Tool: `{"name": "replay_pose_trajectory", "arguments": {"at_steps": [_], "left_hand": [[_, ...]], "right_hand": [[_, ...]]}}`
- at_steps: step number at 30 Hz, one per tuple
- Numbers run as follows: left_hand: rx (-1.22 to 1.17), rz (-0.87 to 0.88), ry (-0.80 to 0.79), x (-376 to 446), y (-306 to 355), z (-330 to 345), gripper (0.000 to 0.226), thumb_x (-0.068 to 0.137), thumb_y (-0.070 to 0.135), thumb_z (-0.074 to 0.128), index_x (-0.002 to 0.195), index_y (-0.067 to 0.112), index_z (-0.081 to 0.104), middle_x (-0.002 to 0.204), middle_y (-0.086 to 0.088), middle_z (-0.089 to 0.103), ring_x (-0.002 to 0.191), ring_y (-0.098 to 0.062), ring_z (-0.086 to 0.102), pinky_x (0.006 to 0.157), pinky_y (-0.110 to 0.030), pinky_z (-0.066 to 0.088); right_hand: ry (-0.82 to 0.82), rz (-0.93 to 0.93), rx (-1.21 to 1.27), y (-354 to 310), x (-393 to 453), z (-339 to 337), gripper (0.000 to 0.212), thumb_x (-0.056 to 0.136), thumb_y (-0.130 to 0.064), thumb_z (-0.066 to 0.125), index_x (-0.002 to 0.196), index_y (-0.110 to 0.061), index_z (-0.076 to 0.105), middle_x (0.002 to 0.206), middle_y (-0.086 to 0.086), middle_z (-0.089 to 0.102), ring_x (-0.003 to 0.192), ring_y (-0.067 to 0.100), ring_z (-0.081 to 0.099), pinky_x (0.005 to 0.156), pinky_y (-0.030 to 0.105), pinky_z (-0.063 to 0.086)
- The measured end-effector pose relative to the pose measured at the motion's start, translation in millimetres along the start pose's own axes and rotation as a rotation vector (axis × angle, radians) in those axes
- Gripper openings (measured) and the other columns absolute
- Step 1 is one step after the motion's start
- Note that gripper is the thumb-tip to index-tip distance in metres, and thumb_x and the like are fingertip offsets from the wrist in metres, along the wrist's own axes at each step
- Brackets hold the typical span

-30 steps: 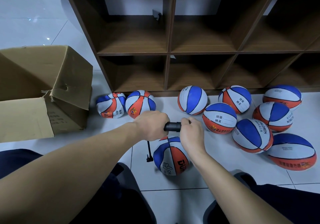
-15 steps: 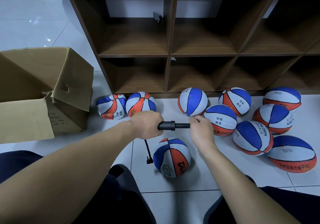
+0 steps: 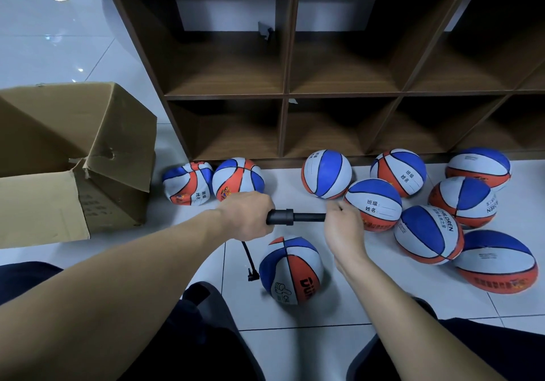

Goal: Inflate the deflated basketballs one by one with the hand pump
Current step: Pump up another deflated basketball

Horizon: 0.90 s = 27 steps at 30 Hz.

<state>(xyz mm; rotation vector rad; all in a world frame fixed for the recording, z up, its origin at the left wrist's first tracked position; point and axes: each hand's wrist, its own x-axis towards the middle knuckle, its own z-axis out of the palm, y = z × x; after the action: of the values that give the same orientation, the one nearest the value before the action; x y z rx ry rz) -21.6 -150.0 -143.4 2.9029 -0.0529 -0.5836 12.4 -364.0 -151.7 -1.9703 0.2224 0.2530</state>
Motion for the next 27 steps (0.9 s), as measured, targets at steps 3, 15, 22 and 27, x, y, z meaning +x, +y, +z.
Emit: {"name": "replay_pose_trajectory", "arguments": {"at_steps": [3,15,22,27], "left_hand": [[-0.007,0.013,0.019,-1.1,9.6,0.2,0.013,0.091,0.031,0.062,0.082,0.022,0.066,0.072,0.000,0.066,0.068,-0.026,0.066,0.060,-0.036,0.057],[-0.006,0.053,0.021,0.5,18.7,-1.2,0.011,0.090,0.031,0.065,0.082,0.024,0.067,0.070,0.000,0.066,0.067,-0.025,0.067,0.055,-0.033,0.051],[-0.032,0.036,0.038,0.1,5.6,1.1,0.016,0.093,0.036,0.064,0.081,0.025,0.065,0.070,0.003,0.064,0.066,-0.020,0.063,0.058,-0.035,0.054],[-0.032,-0.024,0.013,0.0,-17.1,3.4,0.015,0.094,0.037,0.065,0.085,0.025,0.068,0.075,0.001,0.067,0.071,-0.021,0.066,0.068,-0.040,0.062]], "right_hand": [[-0.020,-0.020,-0.025,-3.4,-8.1,11.4,0.033,0.099,-0.017,0.048,0.070,-0.016,0.034,0.068,0.000,0.039,0.065,0.021,0.035,0.062,0.039,0.030],[-0.124,0.025,-0.002,-1.2,-14.7,24.5,0.034,0.105,-0.026,0.052,0.074,-0.015,0.042,0.069,0.001,0.044,0.066,0.021,0.042,0.061,0.034,0.037],[-0.086,0.060,0.043,-0.7,2.9,5.1,0.032,0.098,-0.014,0.055,0.072,-0.013,0.038,0.063,-0.002,0.033,0.061,0.018,0.028,0.056,0.032,0.023],[0.000,0.213,0.211,3.6,21.0,-17.0,0.037,0.094,-0.015,0.058,0.070,-0.023,0.032,0.063,-0.002,0.027,0.063,0.021,0.022,0.053,0.031,0.021]]}}
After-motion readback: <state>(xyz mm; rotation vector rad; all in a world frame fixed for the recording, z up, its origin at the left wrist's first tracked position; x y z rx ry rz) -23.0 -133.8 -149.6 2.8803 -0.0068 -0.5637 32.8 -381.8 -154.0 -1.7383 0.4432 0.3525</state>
